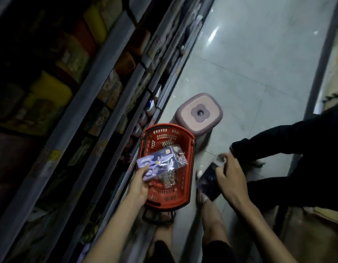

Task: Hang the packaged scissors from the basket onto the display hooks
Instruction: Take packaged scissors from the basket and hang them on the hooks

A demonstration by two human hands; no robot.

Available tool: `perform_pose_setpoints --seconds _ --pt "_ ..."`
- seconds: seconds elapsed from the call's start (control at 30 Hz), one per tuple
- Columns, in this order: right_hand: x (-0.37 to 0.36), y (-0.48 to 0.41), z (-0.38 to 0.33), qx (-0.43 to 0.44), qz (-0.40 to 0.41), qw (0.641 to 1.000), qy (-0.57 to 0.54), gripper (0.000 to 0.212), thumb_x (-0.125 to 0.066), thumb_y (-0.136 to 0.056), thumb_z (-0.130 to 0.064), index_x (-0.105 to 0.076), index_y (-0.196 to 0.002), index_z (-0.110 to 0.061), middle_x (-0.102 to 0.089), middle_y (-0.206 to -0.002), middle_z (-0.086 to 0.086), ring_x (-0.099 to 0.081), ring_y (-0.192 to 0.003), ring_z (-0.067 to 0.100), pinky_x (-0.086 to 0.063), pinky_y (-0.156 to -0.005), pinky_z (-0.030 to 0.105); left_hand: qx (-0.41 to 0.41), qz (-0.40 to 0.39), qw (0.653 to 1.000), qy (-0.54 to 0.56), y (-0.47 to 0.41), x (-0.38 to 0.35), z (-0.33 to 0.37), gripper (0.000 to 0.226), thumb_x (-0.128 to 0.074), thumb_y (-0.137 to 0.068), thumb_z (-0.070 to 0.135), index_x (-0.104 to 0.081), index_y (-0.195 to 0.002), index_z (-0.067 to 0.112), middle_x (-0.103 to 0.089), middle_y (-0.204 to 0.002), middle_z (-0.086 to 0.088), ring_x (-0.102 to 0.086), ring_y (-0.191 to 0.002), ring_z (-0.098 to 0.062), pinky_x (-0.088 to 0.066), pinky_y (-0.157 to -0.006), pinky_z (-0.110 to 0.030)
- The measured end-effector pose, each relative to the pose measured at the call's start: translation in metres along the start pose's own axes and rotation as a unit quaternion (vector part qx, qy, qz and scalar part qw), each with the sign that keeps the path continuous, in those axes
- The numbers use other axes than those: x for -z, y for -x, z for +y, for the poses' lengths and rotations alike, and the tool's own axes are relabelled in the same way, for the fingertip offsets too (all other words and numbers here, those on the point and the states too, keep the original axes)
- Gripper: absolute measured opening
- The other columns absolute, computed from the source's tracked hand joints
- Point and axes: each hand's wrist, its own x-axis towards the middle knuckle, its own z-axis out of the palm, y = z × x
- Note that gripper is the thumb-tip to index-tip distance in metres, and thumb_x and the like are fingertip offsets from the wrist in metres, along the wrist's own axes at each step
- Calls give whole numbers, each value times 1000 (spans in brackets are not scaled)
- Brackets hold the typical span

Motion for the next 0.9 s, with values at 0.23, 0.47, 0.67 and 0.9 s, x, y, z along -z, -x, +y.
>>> perform_pose_setpoints --seconds 0.23,0.47,0.67,0.9 --pt "49 74 30 -100 -4 994 -48 42 -70 -75 -22 -41 -105 -31 -60 -101 0 -60 -88 21 -49 -72 38 4 -36 999 -22 68 -18 7 32 -52 -96 -5 -64 -117 17 -77 -75 0 -72 -61 -10 -56 -50 -20" --pt "78 119 95 -112 -4 993 28 22 -62 -75 3 -61 -89 -15 -65 -89 12 -64 -93 40 -43 -69 39 -80 -86 981 -155 158 -18 -26 45 -67 -91 25 -62 -130 4 -74 -108 -7 -72 -89 -6 -58 -82 -25" --pt "116 149 138 -123 25 991 -47 19 -74 -80 -10 -72 -88 -26 -74 -89 3 -70 -90 29 -51 -71 34 -90 -73 983 -142 219 -28 -80 49 -77 -79 8 -66 -126 17 -73 -119 -15 -68 -114 -35 -52 -99 -46" --pt "182 204 134 -138 100 942 -290 42 -77 -76 14 -59 -98 -16 -66 -89 2 -62 -73 1 -46 -64 3 -92 -95 977 -165 273 -51 -123 44 -64 -92 2 -62 -132 18 -74 -115 -17 -72 -100 -39 -58 -70 -37"
